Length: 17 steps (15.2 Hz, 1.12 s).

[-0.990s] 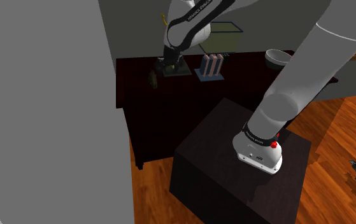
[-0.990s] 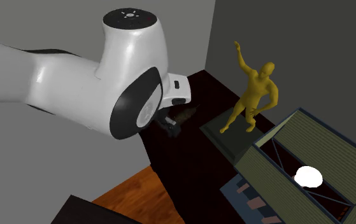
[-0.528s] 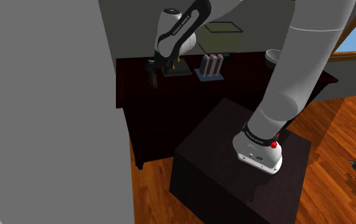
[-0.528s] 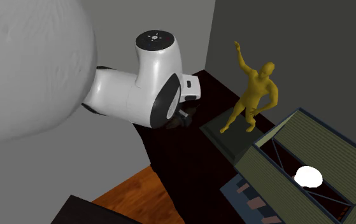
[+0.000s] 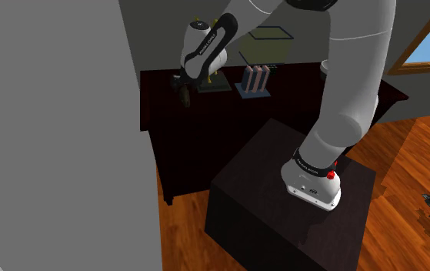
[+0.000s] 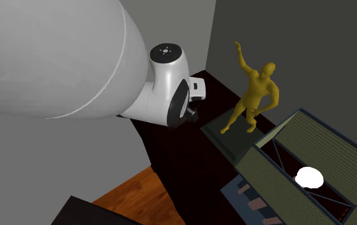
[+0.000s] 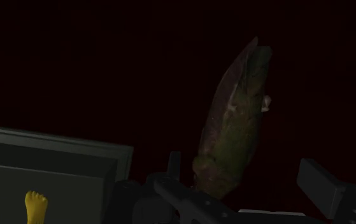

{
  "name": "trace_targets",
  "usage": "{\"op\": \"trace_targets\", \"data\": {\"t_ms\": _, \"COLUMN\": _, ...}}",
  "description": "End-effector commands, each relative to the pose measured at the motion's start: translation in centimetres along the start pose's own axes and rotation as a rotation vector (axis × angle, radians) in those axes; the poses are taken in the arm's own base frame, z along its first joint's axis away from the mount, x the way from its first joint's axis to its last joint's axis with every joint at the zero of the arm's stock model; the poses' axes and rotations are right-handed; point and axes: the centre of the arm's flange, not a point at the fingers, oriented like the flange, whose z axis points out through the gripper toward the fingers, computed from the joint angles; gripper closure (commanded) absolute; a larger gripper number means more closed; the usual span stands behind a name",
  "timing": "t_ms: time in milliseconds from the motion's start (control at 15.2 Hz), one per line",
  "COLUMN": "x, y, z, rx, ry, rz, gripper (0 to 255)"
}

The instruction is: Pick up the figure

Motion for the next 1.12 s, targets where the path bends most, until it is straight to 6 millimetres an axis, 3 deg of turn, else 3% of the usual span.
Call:
{"op": "trace_targets", "data": {"t_ms": 0, "x": -0.2, "y": 0.1, "z": 1.2, "rx": 0.000, "ry": 0.001, "rz": 0.001, "gripper": 0}}
{"op": "trace_targets", "data": {"t_ms": 198, "x": -0.7, "y": 0.3, "z": 3.0, "rx": 0.000, "ry": 0.001, "rz": 0.001, "gripper": 0}}
{"op": "trace_targets", "data": {"t_ms": 330, "x": -0.7, "y": 0.3, "z": 3.0, "rx": 0.000, "ry": 0.001, "rz": 0.001, "gripper": 0}}
{"op": "trace_targets", "data": {"t_ms": 396, "x": -0.7, "y": 0.3, "z": 2.9, "rx": 0.000, "ry": 0.002, "rz": 0.001, "gripper": 255}}
{"op": "trace_targets", "data": {"t_ms": 1056, "x": -0.5, "y": 0.3, "z": 2.5, "rx": 0.000, "ry": 0.001, "rz": 0.001, "gripper": 255}}
